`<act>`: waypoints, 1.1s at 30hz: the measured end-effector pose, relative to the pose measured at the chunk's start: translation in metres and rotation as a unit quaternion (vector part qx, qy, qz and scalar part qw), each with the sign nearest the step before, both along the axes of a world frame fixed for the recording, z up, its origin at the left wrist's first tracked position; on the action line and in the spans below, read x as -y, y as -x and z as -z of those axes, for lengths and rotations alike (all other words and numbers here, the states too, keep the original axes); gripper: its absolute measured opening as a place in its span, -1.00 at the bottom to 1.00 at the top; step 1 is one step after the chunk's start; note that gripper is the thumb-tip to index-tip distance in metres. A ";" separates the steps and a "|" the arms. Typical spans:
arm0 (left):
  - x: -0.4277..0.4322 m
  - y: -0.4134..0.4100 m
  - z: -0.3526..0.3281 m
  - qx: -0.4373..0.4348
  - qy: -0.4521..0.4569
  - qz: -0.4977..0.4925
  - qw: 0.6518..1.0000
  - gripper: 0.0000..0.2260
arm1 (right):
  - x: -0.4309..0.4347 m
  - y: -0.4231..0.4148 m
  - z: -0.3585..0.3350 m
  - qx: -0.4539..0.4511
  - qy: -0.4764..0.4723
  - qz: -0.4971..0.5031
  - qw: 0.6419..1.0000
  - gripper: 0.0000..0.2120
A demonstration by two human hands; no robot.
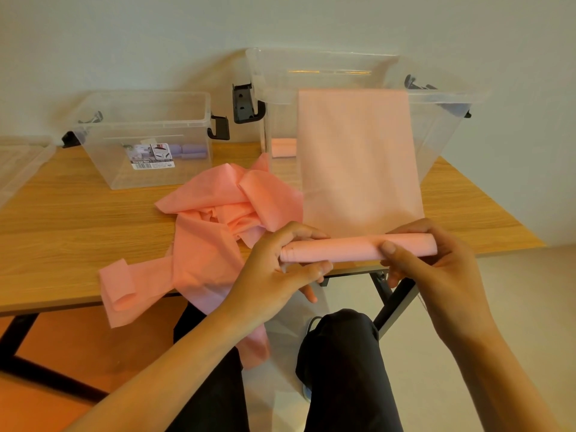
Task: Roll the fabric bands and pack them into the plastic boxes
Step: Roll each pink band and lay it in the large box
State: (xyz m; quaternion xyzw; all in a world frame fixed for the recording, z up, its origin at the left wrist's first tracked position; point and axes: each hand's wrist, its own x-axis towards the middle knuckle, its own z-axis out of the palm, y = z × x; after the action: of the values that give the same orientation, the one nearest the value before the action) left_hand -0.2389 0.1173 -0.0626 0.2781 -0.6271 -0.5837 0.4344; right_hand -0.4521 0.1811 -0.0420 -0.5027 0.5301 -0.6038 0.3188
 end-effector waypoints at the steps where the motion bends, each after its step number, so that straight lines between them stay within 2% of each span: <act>1: 0.000 0.000 0.000 0.000 -0.004 0.001 1.000 -0.78 | 0.000 0.001 0.000 0.001 -0.001 0.002 1.000 -0.71; 5: -0.001 0.002 0.001 0.002 -0.010 0.005 1.000 -0.87 | 0.001 -0.001 -0.003 0.013 0.000 -0.013 1.000 -0.70; 14: -0.003 0.008 0.001 -0.032 -0.043 0.028 0.998 -0.90 | 0.003 0.005 -0.012 -0.027 0.012 0.005 1.000 -0.73; 19: -0.002 0.011 0.000 -0.028 -0.025 0.015 0.999 -0.93 | 0.001 0.005 -0.010 -0.018 0.018 0.010 1.000 -0.71; 22: -0.002 0.012 -0.003 -0.034 -0.028 0.006 0.999 -0.89 | -0.001 0.006 -0.010 -0.009 0.019 -0.007 1.000 -0.67; 24: 0.000 0.012 -0.003 -0.045 -0.026 0.003 0.999 -0.81 | 0.001 0.007 -0.009 -0.011 0.019 -0.003 1.000 -0.71; 27: 0.002 0.013 -0.002 -0.045 -0.023 0.003 0.999 -0.71 | 0.003 0.009 -0.008 -0.004 0.014 0.013 1.000 -0.65; 31: 0.003 0.013 -0.001 -0.039 -0.030 -0.012 0.999 -0.79 | 0.001 0.009 -0.007 0.005 0.013 -0.017 1.000 -0.51; 33: 0.004 0.011 -0.001 -0.031 -0.029 -0.014 0.999 -0.81 | 0.001 0.010 -0.008 0.004 0.014 -0.025 1.000 -0.55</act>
State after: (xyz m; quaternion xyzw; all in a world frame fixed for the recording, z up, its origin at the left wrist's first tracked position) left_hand -0.2503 0.1135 -0.0619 0.2813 -0.5920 -0.6038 0.4536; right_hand -0.4616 0.1804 -0.0343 -0.5180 0.5075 -0.6050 0.3287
